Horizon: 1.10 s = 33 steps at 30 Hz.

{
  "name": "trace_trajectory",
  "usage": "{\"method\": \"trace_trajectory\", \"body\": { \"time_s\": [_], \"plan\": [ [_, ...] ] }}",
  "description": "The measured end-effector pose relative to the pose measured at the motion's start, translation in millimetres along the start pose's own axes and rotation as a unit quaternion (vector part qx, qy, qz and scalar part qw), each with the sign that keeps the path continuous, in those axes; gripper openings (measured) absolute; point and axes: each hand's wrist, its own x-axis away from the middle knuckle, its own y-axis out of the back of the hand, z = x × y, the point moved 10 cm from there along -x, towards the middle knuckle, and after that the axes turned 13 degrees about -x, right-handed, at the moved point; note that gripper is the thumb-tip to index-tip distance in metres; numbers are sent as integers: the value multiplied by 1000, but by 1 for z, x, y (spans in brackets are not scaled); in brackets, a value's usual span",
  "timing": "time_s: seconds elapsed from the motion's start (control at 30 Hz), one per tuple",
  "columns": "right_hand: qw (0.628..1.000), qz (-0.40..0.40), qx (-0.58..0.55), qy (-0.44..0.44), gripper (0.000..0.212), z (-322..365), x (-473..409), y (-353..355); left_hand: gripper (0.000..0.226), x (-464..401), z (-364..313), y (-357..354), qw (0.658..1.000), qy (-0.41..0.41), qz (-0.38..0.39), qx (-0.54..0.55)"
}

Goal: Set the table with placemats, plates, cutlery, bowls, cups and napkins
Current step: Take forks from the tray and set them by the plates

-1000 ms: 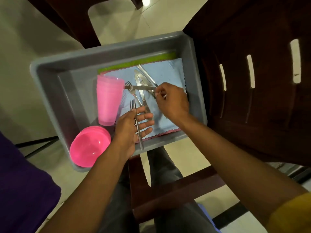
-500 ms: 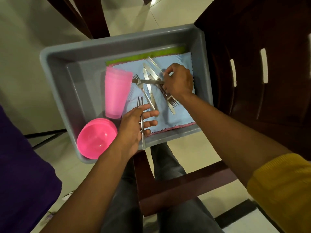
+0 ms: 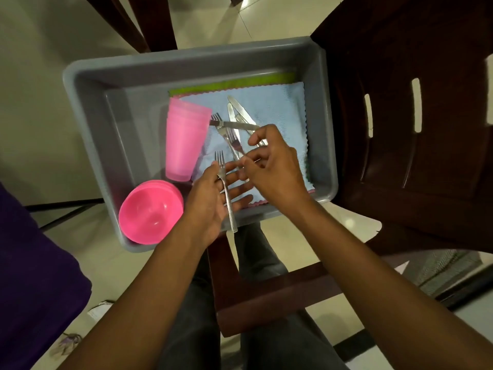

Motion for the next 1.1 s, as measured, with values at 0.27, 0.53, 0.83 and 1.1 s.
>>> {"method": "trace_trajectory", "body": {
  "time_s": [0.27, 0.53, 0.83, 1.1],
  "plan": [
    [984, -21, 171, 44, 19, -1, 44, -32, 46, 0, 6, 2, 999, 9, -36, 30],
    [968, 37, 236, 83, 26, 1, 48, -37, 16, -7, 14, 6, 999, 9, -45, 8],
    [964, -32, 264, 17, 18, -42, -19, -20, 7, -6, 10, 18, 997, -20, -79, 10],
    [962, 26, 269, -20, 16, -62, -63, -45, 15, -9, 12, 30, 994, -17, -103, -29]
  ]
}}
